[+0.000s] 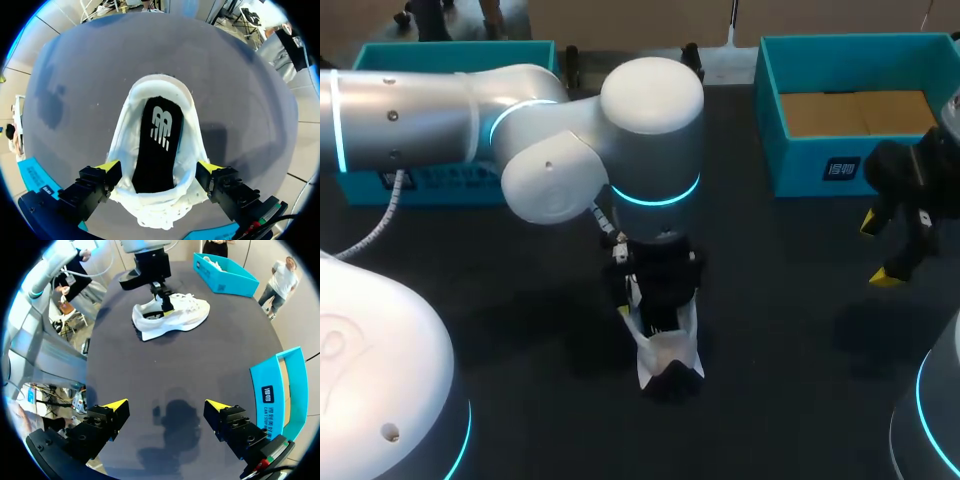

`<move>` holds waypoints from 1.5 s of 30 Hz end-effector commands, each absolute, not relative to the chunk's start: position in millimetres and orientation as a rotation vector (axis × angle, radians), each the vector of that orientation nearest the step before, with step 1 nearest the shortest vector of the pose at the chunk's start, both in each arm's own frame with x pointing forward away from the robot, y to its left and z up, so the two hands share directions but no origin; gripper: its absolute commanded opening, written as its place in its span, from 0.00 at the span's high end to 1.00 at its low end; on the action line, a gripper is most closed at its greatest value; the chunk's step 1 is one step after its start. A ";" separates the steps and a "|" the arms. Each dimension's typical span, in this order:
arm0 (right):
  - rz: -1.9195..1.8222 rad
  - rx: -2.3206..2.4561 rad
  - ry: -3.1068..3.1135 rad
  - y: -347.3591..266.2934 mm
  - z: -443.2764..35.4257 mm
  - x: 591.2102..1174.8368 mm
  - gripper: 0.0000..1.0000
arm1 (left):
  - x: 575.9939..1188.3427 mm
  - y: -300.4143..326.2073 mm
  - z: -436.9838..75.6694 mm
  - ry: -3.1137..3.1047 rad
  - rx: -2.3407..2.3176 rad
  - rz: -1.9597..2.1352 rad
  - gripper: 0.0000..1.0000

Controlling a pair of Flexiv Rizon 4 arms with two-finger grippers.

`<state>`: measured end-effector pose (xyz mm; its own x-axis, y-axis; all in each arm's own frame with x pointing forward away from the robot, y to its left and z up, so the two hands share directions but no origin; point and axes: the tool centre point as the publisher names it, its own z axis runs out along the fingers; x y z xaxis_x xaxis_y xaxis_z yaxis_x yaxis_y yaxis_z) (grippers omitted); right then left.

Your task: Take the shoe out of the shoebox, open the shoe tongue, remove and reinsert the insole, then place the shoe into the shoebox

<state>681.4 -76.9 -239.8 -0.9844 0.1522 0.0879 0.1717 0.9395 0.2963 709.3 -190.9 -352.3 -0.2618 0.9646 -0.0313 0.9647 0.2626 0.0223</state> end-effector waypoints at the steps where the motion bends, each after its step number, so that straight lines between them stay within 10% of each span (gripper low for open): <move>1: -0.468 -0.254 -3.033 -76.8 -240.4 680.5 0.00 | 715.7 -188.8 -349.4 2.462 1.885 -0.004 0.00; 32: -0.468 -0.254 -3.033 -76.8 -240.4 680.5 0.00 | 779.7 -165.2 -282.7 2.438 1.703 -0.060 0.00; 33: -0.468 -0.254 -3.033 -76.8 -240.4 680.5 0.00 | 782.4 -164.5 -280.1 2.438 1.704 -0.077 0.08; 35: -0.468 -0.254 -3.033 -76.8 -240.4 680.5 0.00 | 783.6 -163.9 -276.4 2.434 1.709 -0.095 0.55; 38: -0.468 -0.254 -3.033 -76.8 -240.4 680.5 0.00 | 779.1 -165.1 -275.2 2.421 1.730 -0.116 0.82; 45: -0.468 -0.254 -3.033 -76.8 -240.4 680.5 0.00 | 760.1 -174.7 -294.0 2.402 1.802 -0.147 0.96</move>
